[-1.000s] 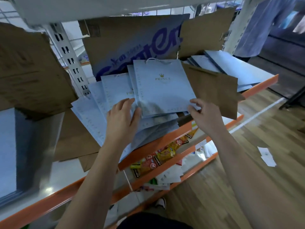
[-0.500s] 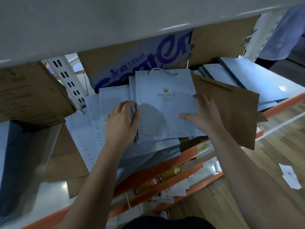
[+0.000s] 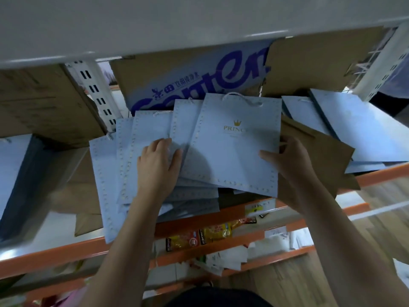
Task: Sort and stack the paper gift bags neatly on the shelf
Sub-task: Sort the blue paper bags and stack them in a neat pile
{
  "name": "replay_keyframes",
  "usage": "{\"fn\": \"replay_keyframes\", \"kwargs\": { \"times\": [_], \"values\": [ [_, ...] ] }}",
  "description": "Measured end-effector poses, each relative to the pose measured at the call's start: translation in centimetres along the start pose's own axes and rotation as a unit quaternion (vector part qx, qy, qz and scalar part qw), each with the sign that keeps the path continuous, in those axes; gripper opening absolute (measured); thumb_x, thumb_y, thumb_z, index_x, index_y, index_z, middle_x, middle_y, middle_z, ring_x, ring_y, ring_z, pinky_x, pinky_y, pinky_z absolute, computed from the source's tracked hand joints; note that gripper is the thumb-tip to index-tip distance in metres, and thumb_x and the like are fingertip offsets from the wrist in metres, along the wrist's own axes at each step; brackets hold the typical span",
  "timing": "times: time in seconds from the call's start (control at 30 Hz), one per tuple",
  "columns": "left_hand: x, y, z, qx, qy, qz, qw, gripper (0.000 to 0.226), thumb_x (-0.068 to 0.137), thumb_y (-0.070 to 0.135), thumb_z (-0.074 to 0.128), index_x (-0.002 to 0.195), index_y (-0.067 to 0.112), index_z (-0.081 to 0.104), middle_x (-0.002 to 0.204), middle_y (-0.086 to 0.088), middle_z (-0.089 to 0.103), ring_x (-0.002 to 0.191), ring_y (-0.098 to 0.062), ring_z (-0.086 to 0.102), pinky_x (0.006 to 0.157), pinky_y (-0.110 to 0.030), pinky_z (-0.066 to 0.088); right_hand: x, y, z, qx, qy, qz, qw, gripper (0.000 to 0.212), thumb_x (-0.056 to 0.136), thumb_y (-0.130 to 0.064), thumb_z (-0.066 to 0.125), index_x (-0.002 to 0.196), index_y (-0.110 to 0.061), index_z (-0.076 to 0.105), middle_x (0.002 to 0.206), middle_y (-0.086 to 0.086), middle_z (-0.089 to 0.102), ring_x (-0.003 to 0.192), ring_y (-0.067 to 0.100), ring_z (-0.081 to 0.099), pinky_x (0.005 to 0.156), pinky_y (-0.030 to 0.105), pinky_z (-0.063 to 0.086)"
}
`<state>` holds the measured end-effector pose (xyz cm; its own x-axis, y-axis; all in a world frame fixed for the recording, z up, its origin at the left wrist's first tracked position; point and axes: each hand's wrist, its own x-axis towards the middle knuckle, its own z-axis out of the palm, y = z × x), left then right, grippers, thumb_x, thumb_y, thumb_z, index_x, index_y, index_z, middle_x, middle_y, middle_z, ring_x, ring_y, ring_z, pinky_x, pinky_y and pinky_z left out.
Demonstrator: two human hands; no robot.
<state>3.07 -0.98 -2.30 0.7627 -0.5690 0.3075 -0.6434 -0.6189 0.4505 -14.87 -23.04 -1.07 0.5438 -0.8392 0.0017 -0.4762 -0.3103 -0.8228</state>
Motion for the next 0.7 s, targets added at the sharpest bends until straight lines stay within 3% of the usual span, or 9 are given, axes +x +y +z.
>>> {"fn": "replay_keyframes", "kwargs": {
  "times": [0.17, 0.27, 0.37, 0.43, 0.5, 0.6, 0.7],
  "values": [
    [0.5, 1.2, 0.5, 0.026, -0.011, -0.090, 0.996, 0.050, 0.094, 0.040, 0.051, 0.137, 0.014, 0.047, 0.126, -0.011, 0.061, 0.116, -0.036, 0.048, 0.094, -0.043, 0.039, 0.2, 1.9, -2.2, -0.036, -0.019, -0.013, 0.999, 0.031, 0.075, -0.025, 0.080, 0.094, -0.018, 0.057, 0.075, -0.010, 0.059, 0.067, 0.008, 0.058, 0.059, 0.032, 0.051],
    [0.9, 2.1, 0.6, -0.037, -0.021, -0.119, 0.992, 0.059, 0.090, 0.039, 0.058, 0.140, 0.012, 0.042, 0.133, -0.010, 0.055, 0.122, -0.033, 0.047, 0.101, -0.045, 0.040, 0.9, 3.1, -1.6, -0.056, -0.022, -0.002, 0.998, 0.047, 0.071, -0.030, 0.082, 0.103, -0.006, 0.057, 0.091, 0.001, 0.064, 0.070, 0.006, 0.057, 0.050, 0.024, 0.042],
    [1.3, 1.8, 0.3, -0.098, -0.029, -0.154, 0.983, 0.059, 0.079, 0.041, 0.067, 0.130, 0.013, 0.054, 0.117, -0.006, 0.063, 0.104, -0.027, 0.059, 0.083, -0.040, 0.051, 1.4, 4.1, -0.9, -0.061, -0.038, 0.000, 0.997, 0.055, 0.070, -0.034, 0.082, 0.109, -0.006, 0.057, 0.097, 0.006, 0.066, 0.075, 0.014, 0.061, 0.048, 0.022, 0.038],
    [1.2, 1.9, -0.2, -0.143, -0.028, -0.154, 0.977, 0.042, 0.079, 0.031, 0.071, 0.115, 0.010, 0.063, 0.102, -0.008, 0.068, 0.086, -0.025, 0.064, 0.067, -0.037, 0.053, 1.5, 4.3, -1.0, -0.068, -0.045, -0.008, 0.997, 0.056, 0.069, -0.038, 0.082, 0.108, -0.006, 0.058, 0.097, 0.005, 0.067, 0.080, 0.018, 0.063, 0.049, 0.022, 0.038],
    [0.7, 2.3, -0.5, -0.170, -0.021, -0.145, 0.975, 0.027, 0.084, 0.021, 0.069, 0.105, 0.005, 0.064, 0.094, -0.011, 0.068, 0.077, -0.027, 0.063, 0.063, -0.042, 0.052, 1.4, 4.1, -1.1, -0.065, -0.048, -0.020, 0.997, 0.055, 0.069, -0.040, 0.082, 0.107, -0.007, 0.060, 0.096, 0.004, 0.068, 0.082, 0.018, 0.064, 0.050, 0.022, 0.039],
    [-0.5, 3.0, -1.4, -0.200, 0.017, -0.137, 0.970, 0.019, 0.093, 0.023, 0.059, 0.105, 0.009, 0.052, 0.095, -0.002, 0.058, 0.081, -0.025, 0.058, 0.064, -0.041, 0.049, 0.8, 2.8, -1.2, 0.006, -0.054, -0.037, 0.998, 0.049, 0.072, -0.035, 0.081, 0.110, -0.012, 0.061, 0.098, 0.000, 0.068, 0.084, 0.017, 0.066, 0.057, 0.026, 0.050],
    [-2.1, 2.6, -2.8, -0.198, 0.064, -0.126, 0.970, 0.020, 0.099, 0.031, 0.049, 0.107, 0.013, 0.044, 0.089, 0.001, 0.056, 0.076, -0.020, 0.056, 0.064, -0.042, 0.046, 0.1, 1.0, -0.4, 0.114, -0.075, -0.042, 0.990, 0.050, 0.071, -0.033, 0.082, 0.113, -0.016, 0.060, 0.105, -0.002, 0.067, 0.090, 0.018, 0.067, 0.072, 0.039, 0.059]
  ]
}}
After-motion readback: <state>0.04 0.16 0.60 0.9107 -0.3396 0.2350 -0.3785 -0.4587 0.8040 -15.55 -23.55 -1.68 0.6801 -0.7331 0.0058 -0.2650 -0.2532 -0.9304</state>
